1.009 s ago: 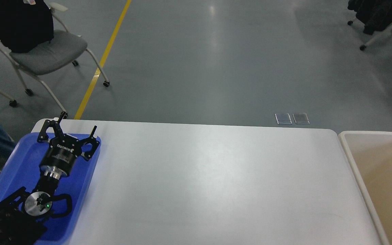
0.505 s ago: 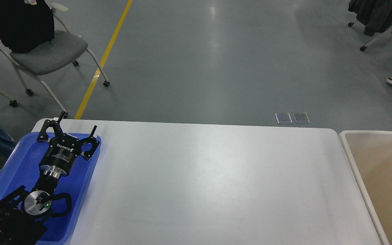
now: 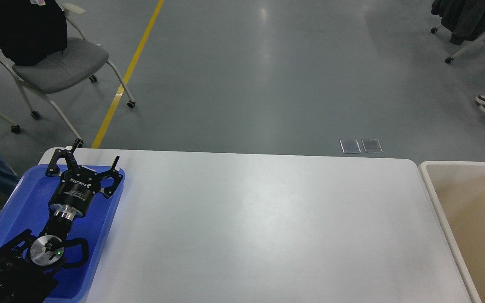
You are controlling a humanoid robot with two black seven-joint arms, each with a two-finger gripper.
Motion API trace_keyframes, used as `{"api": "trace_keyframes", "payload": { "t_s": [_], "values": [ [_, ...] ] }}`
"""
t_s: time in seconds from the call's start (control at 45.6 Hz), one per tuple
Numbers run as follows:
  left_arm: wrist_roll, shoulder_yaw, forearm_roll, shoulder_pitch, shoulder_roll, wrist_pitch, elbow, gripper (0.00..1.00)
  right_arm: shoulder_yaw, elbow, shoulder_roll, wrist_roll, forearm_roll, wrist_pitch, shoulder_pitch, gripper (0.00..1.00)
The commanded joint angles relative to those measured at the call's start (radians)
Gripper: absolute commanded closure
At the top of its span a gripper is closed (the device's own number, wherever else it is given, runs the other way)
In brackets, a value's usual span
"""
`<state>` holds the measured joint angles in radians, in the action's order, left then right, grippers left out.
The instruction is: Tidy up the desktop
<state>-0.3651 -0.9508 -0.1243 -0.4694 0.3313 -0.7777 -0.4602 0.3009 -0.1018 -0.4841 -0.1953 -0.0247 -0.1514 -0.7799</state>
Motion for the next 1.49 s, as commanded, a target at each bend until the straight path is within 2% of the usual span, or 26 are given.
{"api": "trace_keyframes", "payload": {
  "t_s": [0.0,0.351,0.373,0.395,0.439,0.461,0.483,0.636,1.207,1.338,1.47],
  "values": [
    [0.0,0.0,0.0,0.0,0.0,0.0,0.0,0.01,0.032,0.04,0.009,0.007,0.051,0.013,0.077,1.0],
    [0.0,0.0,0.0,0.0,0.0,0.0,0.0,0.01,0.032,0.044,0.006,0.02,0.08,0.006,0.103,1.0],
    [0.0,0.0,0.0,0.0,0.0,0.0,0.0,0.01,0.032,0.044,0.006,0.022,0.08,0.004,0.105,0.95],
    [0.0,0.0,0.0,0.0,0.0,0.0,0.0,0.01,0.032,0.044,0.006,0.022,0.08,0.007,0.106,0.83],
    [0.0,0.0,0.0,0.0,0.0,0.0,0.0,0.01,0.032,0.044,0.006,0.023,0.08,0.007,0.108,0.46],
    [0.0,0.0,0.0,0.0,0.0,0.0,0.0,0.01,0.032,0.044,0.006,0.028,0.08,0.012,0.11,0.21],
    [0.0,0.0,0.0,0.0,0.0,0.0,0.0,0.01,0.032,0.044,0.006,0.033,0.08,0.015,0.113,0.0],
    [0.0,0.0,0.0,0.0,0.0,0.0,0.0,0.01,0.032,0.042,0.006,0.062,0.08,0.016,0.128,0.0],
    [0.0,0.0,0.0,0.0,0.0,0.0,0.0,0.01,0.007,0.017,0.007,0.062,0.058,0.016,0.096,0.0],
    [0.0,0.0,0.0,0.0,0.0,0.0,0.0,0.01,0.004,-0.039,0.007,0.062,0.046,0.016,0.067,0.0],
    [0.0,0.0,0.0,-0.001,0.0,0.0,0.0,0.01,-0.074,-0.124,-0.007,0.062,-0.003,0.012,0.024,0.0]
  ]
}}
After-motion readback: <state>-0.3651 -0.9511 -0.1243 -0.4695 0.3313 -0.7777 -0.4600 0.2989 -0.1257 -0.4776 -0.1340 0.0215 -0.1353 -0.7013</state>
